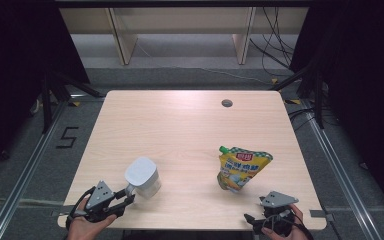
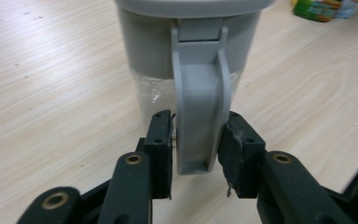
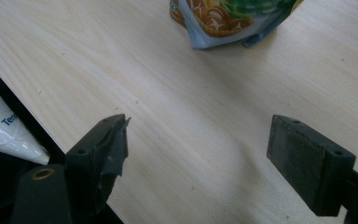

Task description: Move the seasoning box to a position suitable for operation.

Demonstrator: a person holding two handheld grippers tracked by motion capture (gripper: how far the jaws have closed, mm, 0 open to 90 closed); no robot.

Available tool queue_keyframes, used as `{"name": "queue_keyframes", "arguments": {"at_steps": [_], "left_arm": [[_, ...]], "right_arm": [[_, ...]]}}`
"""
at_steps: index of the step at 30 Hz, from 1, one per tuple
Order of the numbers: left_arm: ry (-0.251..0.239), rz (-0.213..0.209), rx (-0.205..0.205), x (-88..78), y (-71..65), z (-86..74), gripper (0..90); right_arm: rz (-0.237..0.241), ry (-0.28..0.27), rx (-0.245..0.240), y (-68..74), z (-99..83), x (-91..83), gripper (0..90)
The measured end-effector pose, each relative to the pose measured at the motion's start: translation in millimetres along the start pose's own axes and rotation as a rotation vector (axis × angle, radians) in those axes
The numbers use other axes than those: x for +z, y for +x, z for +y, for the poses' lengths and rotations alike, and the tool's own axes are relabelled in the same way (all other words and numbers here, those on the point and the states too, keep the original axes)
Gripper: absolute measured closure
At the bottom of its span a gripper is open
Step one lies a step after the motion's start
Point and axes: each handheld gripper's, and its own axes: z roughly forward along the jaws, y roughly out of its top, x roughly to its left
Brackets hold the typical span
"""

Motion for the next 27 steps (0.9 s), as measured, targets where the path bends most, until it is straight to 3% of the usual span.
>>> {"name": "queue_keyframes", "arguments": {"at_steps": [3,12,13,19,20,27], "left_arm": [[0.004,0.039,-0.002,2.8,5.2,1.0,64.8],[0.009,0.066,-0.013,13.7,14.4,5.3,67.9],[0.002,0.055,-0.036,15.2,14.0,5.2,68.0],[0.003,0.029,0.008,20.2,17.7,9.1,68.3],[0.004,0.015,-0.007,22.6,16.0,10.0,68.3],[-0.009,-0.056,0.044,32.5,6.0,15.7,68.3]], "right_arm": [[0.003,-0.003,0.005,0.6,0.4,-0.1,21.4],[0.005,-0.001,0.002,1.0,0.3,0.2,21.4],[0.004,-0.001,0.001,0.8,0.4,0.2,21.4],[0.006,-0.001,0.01,2.1,0.2,1.0,21.4],[0.004,-0.001,0.006,1.9,0.4,0.9,21.5],[0.005,0.001,0.0,0.7,0.3,0.7,21.4]]}}
